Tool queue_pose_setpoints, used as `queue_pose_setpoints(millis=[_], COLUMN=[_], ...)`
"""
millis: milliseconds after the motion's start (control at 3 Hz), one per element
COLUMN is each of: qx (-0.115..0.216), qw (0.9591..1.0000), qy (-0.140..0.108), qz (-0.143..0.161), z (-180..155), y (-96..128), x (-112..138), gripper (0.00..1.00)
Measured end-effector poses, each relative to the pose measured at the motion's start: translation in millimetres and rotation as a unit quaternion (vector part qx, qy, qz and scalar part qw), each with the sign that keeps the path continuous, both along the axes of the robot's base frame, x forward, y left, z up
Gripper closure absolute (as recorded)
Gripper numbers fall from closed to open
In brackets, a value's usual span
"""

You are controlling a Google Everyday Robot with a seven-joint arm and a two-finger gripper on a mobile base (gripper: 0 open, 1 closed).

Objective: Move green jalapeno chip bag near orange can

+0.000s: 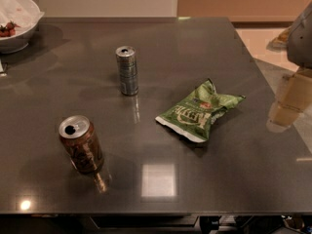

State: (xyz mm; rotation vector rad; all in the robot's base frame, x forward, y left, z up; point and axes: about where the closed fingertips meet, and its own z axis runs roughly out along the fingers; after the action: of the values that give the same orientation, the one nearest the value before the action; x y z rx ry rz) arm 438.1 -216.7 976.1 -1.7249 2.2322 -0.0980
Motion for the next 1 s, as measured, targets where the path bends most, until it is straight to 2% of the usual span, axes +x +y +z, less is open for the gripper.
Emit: queue_pose_setpoints(millis=[333, 1000], qx=[0.0, 0.018], qw=[1.0, 0.9985], qy=[-0.002, 0.006], qz=[0.001, 0.051], z=[1, -23], y=[1, 8], x=[0, 20], gripper=[0.0, 0.0])
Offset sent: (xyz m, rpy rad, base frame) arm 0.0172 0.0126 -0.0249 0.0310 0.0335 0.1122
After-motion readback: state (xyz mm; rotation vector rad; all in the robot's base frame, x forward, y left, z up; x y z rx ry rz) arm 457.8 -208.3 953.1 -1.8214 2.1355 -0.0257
